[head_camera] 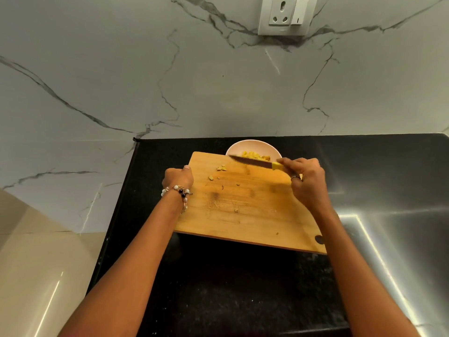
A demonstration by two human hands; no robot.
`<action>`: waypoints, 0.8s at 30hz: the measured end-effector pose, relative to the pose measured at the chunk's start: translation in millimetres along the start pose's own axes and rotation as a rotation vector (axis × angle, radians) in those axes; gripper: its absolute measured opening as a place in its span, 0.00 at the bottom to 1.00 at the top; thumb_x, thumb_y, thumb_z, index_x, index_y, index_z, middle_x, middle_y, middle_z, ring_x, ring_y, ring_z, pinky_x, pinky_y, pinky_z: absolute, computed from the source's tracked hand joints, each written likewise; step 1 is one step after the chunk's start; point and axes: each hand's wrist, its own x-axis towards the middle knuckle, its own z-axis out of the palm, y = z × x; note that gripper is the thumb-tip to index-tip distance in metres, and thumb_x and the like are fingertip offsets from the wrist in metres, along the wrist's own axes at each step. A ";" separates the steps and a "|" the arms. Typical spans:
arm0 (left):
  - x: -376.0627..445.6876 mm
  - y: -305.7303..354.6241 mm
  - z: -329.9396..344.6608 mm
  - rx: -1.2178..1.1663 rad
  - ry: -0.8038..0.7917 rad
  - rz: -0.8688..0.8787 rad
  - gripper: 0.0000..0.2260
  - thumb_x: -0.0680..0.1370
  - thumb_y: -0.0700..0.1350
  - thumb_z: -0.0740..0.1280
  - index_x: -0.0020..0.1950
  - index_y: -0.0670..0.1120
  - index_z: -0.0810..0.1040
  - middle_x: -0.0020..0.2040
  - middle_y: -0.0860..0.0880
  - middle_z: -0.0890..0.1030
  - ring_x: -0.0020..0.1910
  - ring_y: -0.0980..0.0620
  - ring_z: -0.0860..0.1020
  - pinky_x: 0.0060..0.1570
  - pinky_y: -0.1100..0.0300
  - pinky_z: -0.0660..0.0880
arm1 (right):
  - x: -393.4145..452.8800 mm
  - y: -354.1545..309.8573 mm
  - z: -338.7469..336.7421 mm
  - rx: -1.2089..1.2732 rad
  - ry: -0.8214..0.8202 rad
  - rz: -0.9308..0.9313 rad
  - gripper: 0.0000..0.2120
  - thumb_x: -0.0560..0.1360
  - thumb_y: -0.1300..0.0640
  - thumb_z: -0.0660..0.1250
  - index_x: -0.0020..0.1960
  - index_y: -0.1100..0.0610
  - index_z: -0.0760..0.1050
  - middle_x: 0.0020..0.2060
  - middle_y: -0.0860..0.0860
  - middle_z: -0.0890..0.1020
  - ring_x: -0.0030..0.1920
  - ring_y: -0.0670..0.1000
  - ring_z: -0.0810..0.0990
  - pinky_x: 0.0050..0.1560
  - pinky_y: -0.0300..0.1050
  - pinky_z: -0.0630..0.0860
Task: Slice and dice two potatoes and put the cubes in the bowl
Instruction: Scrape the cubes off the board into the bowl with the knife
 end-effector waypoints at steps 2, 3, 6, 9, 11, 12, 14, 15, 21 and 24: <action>-2.8 2.5 2.3 -0.002 -0.019 -0.002 0.15 0.79 0.50 0.63 0.59 0.41 0.76 0.57 0.43 0.78 0.50 0.46 0.77 0.44 0.55 0.70 | -11.1 -14.5 -1.2 0.050 -0.084 -0.082 0.15 0.76 0.67 0.64 0.60 0.56 0.79 0.46 0.53 0.81 0.46 0.49 0.68 0.45 0.39 0.68; -4.5 3.5 3.9 -0.001 -0.031 -0.008 0.15 0.79 0.50 0.63 0.60 0.41 0.76 0.57 0.43 0.77 0.52 0.45 0.77 0.45 0.55 0.70 | -17.1 -18.5 -0.8 0.070 -0.102 -0.106 0.16 0.76 0.67 0.64 0.59 0.55 0.79 0.45 0.52 0.81 0.46 0.49 0.68 0.45 0.42 0.69; -8.1 6.6 8.1 -0.004 -0.062 -0.008 0.17 0.79 0.50 0.62 0.64 0.41 0.72 0.60 0.42 0.76 0.56 0.43 0.76 0.46 0.54 0.69 | -28.9 -18.6 3.5 0.059 -0.121 -0.121 0.18 0.75 0.67 0.65 0.60 0.50 0.78 0.45 0.50 0.81 0.46 0.51 0.69 0.44 0.55 0.70; -11.2 10.0 13.8 -0.022 -0.097 -0.015 0.18 0.79 0.49 0.62 0.67 0.42 0.70 0.61 0.42 0.74 0.58 0.44 0.75 0.47 0.54 0.69 | -35.6 -17.8 7.7 -0.008 -0.138 -0.121 0.19 0.75 0.67 0.64 0.61 0.49 0.78 0.46 0.49 0.81 0.47 0.50 0.67 0.45 0.53 0.67; -13.8 11.4 18.3 -0.029 -0.111 -0.013 0.18 0.79 0.49 0.62 0.67 0.43 0.69 0.61 0.42 0.74 0.57 0.44 0.75 0.47 0.54 0.69 | -36.4 -17.2 9.7 -0.040 -0.093 -0.108 0.18 0.76 0.66 0.64 0.61 0.49 0.78 0.47 0.50 0.81 0.47 0.50 0.67 0.44 0.52 0.65; -14.9 11.8 20.2 -0.027 -0.117 -0.011 0.18 0.79 0.49 0.62 0.67 0.43 0.69 0.61 0.42 0.74 0.57 0.44 0.75 0.47 0.54 0.69 | -35.5 -16.3 11.5 -0.051 -0.064 -0.086 0.17 0.76 0.65 0.65 0.61 0.50 0.78 0.47 0.50 0.81 0.47 0.51 0.67 0.44 0.52 0.65; -18.0 12.1 24.0 -0.016 -0.126 -0.004 0.18 0.79 0.49 0.62 0.66 0.42 0.70 0.60 0.43 0.74 0.56 0.45 0.75 0.47 0.54 0.69 | -33.0 -13.2 15.6 -0.078 -0.016 -0.029 0.15 0.77 0.64 0.65 0.61 0.52 0.78 0.47 0.51 0.81 0.47 0.52 0.68 0.45 0.52 0.65; -18.9 11.9 25.5 -0.012 -0.126 0.001 0.17 0.79 0.49 0.62 0.65 0.42 0.70 0.60 0.43 0.74 0.56 0.45 0.75 0.47 0.54 0.69 | -31.3 -11.6 17.1 -0.085 0.002 -0.003 0.15 0.77 0.64 0.65 0.61 0.52 0.78 0.46 0.52 0.81 0.47 0.52 0.68 0.46 0.53 0.66; -21.3 11.6 31.7 -0.012 -0.134 0.008 0.16 0.79 0.48 0.62 0.63 0.42 0.72 0.58 0.43 0.75 0.49 0.47 0.74 0.45 0.54 0.69 | -11.3 0.7 20.7 -0.144 0.074 0.134 0.15 0.78 0.66 0.62 0.62 0.55 0.78 0.47 0.55 0.80 0.50 0.55 0.68 0.48 0.55 0.66; -22.2 11.2 31.3 -0.008 -0.114 0.008 0.15 0.79 0.48 0.62 0.63 0.42 0.72 0.57 0.43 0.75 0.48 0.47 0.73 0.46 0.54 0.69 | 1.4 6.8 22.8 -0.138 0.050 0.215 0.16 0.79 0.66 0.60 0.63 0.55 0.77 0.49 0.55 0.80 0.53 0.56 0.68 0.52 0.55 0.64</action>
